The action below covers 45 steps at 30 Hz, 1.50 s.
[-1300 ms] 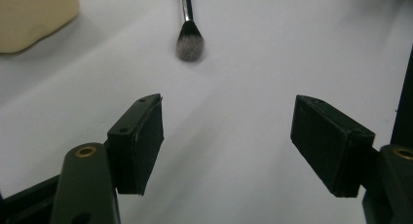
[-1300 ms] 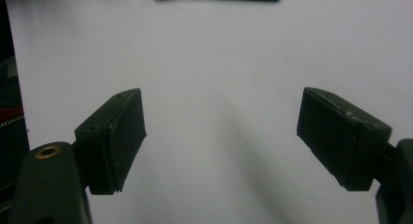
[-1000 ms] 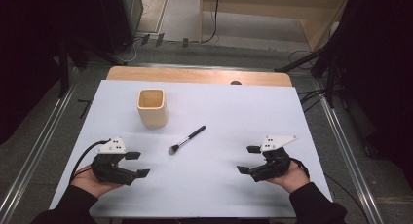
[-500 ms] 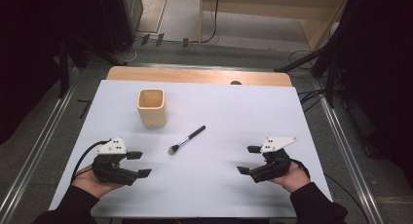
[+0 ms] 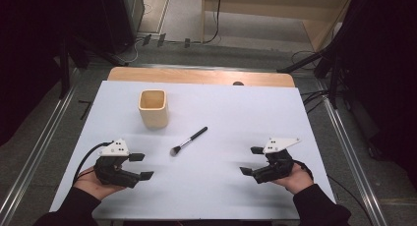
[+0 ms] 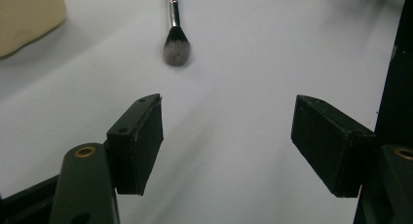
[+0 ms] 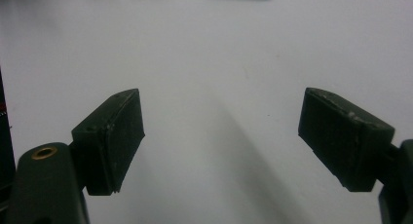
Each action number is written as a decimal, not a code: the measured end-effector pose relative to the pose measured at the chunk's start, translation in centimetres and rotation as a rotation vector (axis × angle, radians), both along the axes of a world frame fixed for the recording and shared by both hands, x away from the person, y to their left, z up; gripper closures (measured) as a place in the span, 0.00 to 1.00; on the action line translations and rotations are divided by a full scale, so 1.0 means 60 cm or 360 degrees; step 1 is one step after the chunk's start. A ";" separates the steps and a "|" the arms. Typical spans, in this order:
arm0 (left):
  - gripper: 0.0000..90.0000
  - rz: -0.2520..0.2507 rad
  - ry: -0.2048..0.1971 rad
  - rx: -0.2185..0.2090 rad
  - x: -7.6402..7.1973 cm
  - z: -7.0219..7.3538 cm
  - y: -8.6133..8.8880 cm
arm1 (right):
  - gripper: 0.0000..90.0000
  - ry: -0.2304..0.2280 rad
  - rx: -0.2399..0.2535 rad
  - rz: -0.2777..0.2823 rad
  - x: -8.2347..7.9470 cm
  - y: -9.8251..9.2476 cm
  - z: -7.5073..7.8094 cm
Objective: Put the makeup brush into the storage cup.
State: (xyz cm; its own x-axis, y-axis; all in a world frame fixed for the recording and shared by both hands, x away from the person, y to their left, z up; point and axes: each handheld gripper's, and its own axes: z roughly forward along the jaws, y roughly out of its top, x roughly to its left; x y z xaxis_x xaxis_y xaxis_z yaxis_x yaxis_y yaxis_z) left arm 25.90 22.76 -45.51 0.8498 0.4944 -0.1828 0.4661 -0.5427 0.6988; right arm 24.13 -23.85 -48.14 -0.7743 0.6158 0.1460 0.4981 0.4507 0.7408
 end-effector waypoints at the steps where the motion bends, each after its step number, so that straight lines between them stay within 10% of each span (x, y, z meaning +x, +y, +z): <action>1: 0.31 0.0000 0.0000 0.0000 0.000 0.000 0.000 | 0.19 0.0000 0.0000 0.0000 0.000 0.000 0.000; 45: 0.30 0.0046 -0.0018 -0.0015 0.027 0.006 -0.029 | 0.20 -0.0016 0.0009 0.0037 -0.002 0.007 -0.002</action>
State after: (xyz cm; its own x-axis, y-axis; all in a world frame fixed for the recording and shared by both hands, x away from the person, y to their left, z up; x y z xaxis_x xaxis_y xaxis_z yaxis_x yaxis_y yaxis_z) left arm 27.53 21.02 -45.13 0.8373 0.5170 -0.1779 0.4733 -0.5225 0.7092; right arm 24.02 -23.43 -48.26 -0.7900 0.5966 0.1415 0.4798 0.4578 0.7484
